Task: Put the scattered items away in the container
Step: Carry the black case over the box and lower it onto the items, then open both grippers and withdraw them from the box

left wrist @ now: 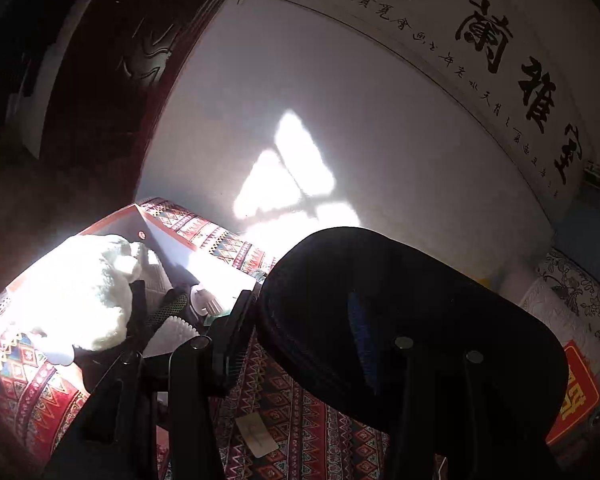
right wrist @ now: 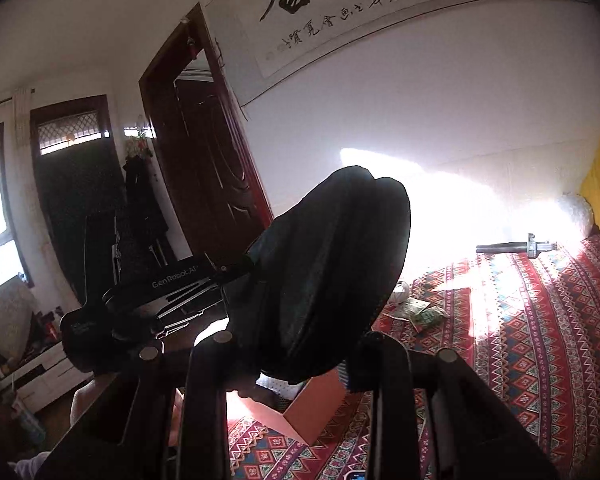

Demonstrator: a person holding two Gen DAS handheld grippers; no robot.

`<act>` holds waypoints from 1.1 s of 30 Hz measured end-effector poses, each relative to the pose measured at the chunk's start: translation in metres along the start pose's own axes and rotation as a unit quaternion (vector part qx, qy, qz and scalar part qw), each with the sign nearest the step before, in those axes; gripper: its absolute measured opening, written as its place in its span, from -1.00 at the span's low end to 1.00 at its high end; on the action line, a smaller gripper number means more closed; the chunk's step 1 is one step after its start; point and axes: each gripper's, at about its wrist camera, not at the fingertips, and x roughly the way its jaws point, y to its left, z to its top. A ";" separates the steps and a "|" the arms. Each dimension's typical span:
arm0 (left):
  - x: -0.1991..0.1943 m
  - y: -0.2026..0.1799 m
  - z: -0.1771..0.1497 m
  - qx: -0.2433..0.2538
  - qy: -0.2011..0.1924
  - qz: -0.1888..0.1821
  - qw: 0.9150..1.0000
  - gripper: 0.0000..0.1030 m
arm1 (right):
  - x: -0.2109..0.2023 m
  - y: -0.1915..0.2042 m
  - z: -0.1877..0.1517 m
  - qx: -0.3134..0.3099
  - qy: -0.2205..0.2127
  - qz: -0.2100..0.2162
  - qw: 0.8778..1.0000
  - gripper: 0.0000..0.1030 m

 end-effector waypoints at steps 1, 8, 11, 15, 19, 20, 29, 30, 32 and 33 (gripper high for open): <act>-0.001 0.007 0.005 0.003 -0.005 0.010 1.000 -0.14 | 0.009 0.002 0.002 0.003 0.004 0.008 1.000 -0.48; 0.067 0.074 0.048 0.036 0.004 0.131 0.991 0.12 | 0.145 -0.017 0.012 0.100 0.084 0.084 0.988 -0.35; 0.154 0.126 0.046 0.063 0.110 0.236 0.963 0.68 | 0.260 -0.037 -0.016 0.115 0.208 0.026 0.971 0.51; 0.175 0.171 0.020 0.078 0.160 0.293 0.939 0.66 | 0.291 -0.073 -0.068 0.131 0.293 -0.045 0.946 0.35; 0.109 0.155 -0.001 0.091 0.090 0.266 0.955 0.75 | 0.221 -0.088 -0.072 0.093 0.232 -0.062 0.966 0.62; 0.093 0.147 -0.009 0.091 0.081 0.254 0.959 0.75 | 0.206 -0.091 -0.070 0.088 0.228 -0.067 0.967 0.62; -0.011 0.048 -0.087 0.146 0.035 0.238 0.960 1.00 | 0.087 -0.005 -0.038 -0.126 0.163 -0.114 0.972 0.98; -0.019 0.039 -0.090 0.141 0.031 0.238 0.960 1.00 | 0.080 -0.002 -0.040 -0.140 0.160 -0.118 0.970 0.99; -0.035 0.023 -0.096 0.144 0.014 0.242 0.960 1.00 | 0.066 0.010 -0.039 -0.149 0.153 -0.116 0.970 0.98; -0.044 0.015 -0.098 0.150 0.004 0.247 0.957 1.00 | 0.059 0.014 -0.040 -0.151 0.150 -0.111 0.971 0.98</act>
